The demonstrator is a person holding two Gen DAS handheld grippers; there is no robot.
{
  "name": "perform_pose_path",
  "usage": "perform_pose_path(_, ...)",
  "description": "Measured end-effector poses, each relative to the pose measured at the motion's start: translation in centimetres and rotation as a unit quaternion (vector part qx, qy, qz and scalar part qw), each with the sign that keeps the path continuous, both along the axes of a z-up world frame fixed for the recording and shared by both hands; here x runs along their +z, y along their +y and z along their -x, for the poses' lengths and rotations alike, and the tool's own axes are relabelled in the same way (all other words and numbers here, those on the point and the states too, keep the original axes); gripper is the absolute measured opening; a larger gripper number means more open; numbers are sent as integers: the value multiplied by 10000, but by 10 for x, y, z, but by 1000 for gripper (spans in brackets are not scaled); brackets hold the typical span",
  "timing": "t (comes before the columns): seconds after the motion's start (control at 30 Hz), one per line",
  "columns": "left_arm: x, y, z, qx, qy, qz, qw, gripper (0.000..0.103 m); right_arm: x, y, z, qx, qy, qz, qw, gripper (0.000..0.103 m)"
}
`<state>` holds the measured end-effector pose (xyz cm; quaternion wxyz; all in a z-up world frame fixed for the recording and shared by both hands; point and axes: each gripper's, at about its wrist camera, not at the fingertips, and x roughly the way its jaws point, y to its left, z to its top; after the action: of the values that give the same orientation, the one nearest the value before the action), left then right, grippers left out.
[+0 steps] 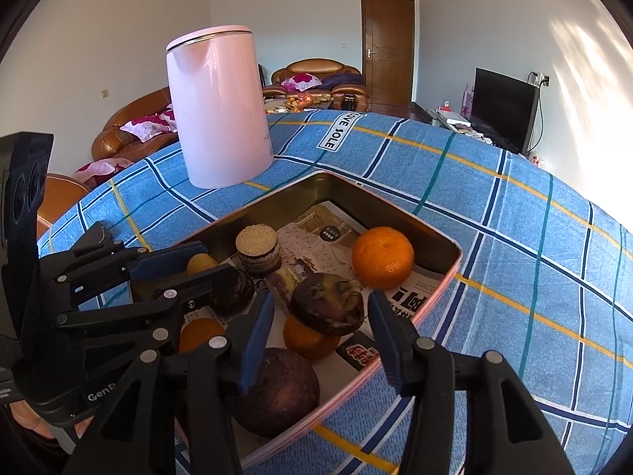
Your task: Organize fruits
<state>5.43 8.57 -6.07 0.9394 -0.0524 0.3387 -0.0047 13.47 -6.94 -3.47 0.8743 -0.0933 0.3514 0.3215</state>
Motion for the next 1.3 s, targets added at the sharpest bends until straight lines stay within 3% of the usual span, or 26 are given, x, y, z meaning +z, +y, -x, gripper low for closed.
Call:
perform_pose_path(0.17, -1, 1, 0, 40, 30, -17, 10000, 35, 1, 0, 2, 40, 14, -49, 10000, 61)
perform_pose_path(0.33, 1, 1, 4, 3, -8, 35, 10000, 49, 6, -6, 6, -6, -76, -91, 9999, 65)
perform_pose_path(0.4, 3, -1, 7, 23, -62, -31, 10000, 60, 11, -12, 9, -46, -141, -164, 9998, 71)
perform_pose_path(0.73, 18, -4, 18, 94, -367, -95, 9992, 77, 24, -29, 21, -266, -360, -234, 9987, 73)
perform_pose_path(0.87, 23, -4, 22, 169, -486, -78, 9986, 89, 31, -37, 29, -365, -509, -319, 9975, 78)
perform_pose_path(1.3, 30, -7, 29, 193, -627, -77, 9978, 93, 39, -49, 36, -476, -635, -446, 9958, 79)
